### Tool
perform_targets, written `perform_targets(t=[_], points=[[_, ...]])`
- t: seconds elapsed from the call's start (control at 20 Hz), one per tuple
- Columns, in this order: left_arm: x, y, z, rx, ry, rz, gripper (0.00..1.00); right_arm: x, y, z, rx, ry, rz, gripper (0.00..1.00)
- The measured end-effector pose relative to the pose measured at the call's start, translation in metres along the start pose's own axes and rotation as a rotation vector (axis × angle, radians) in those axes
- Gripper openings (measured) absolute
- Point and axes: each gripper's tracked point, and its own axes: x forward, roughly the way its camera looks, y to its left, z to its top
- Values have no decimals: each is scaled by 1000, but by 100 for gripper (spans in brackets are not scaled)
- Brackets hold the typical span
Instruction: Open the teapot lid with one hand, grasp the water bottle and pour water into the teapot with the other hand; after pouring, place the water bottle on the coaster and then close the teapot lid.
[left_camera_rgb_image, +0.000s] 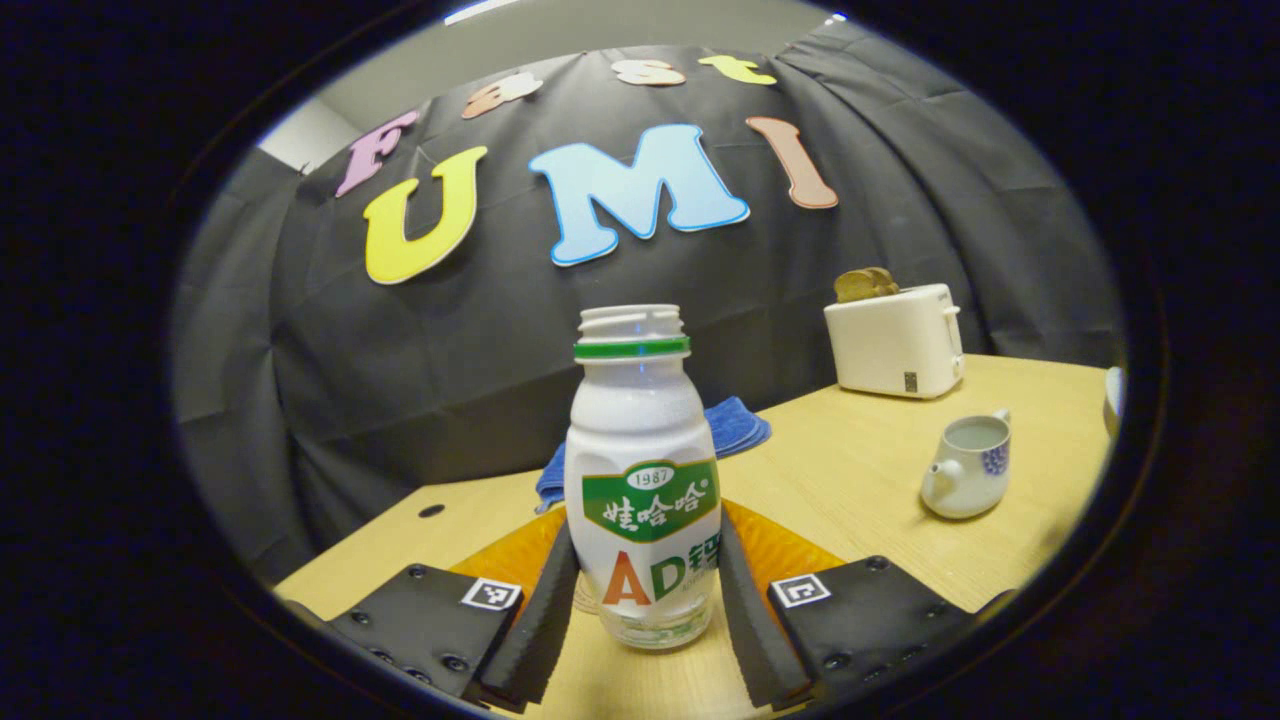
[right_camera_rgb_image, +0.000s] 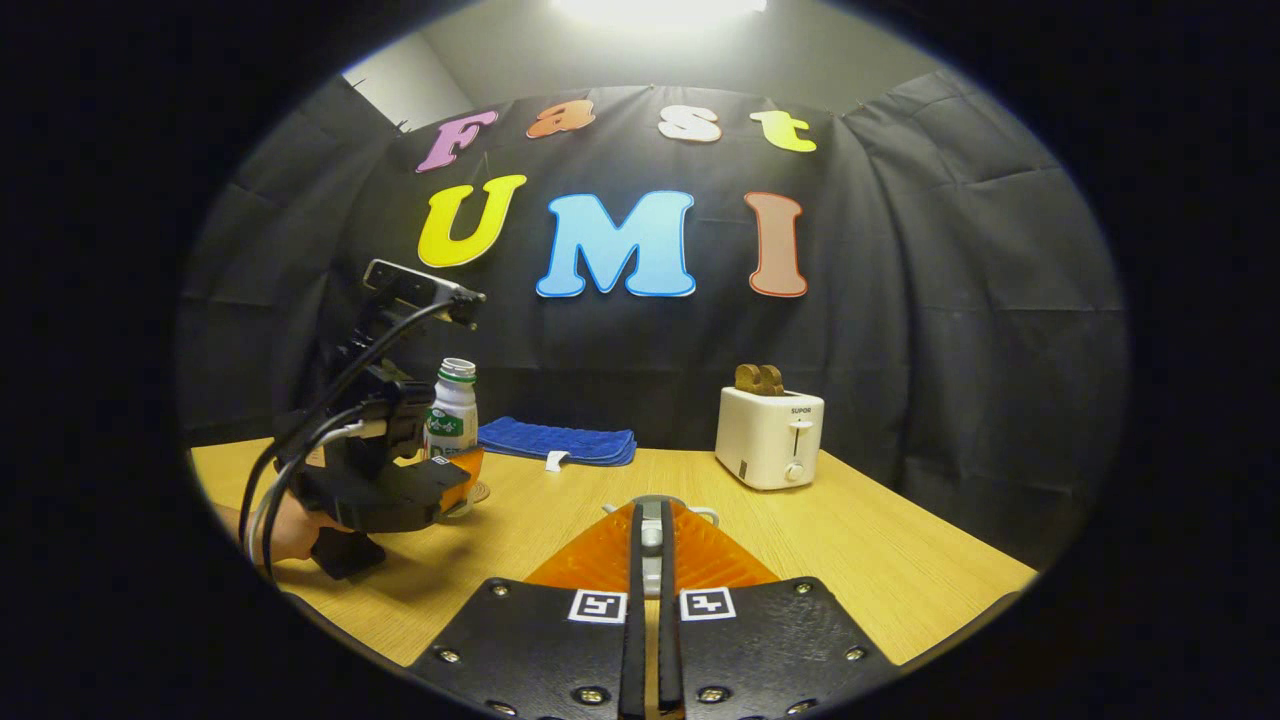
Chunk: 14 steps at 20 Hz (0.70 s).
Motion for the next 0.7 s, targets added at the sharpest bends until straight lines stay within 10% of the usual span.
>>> perform_targets(t=[0.7], points=[[24, -60, 26, 623, -77, -66, 81, -48, -28, -11, 54, 3, -51, 5]])
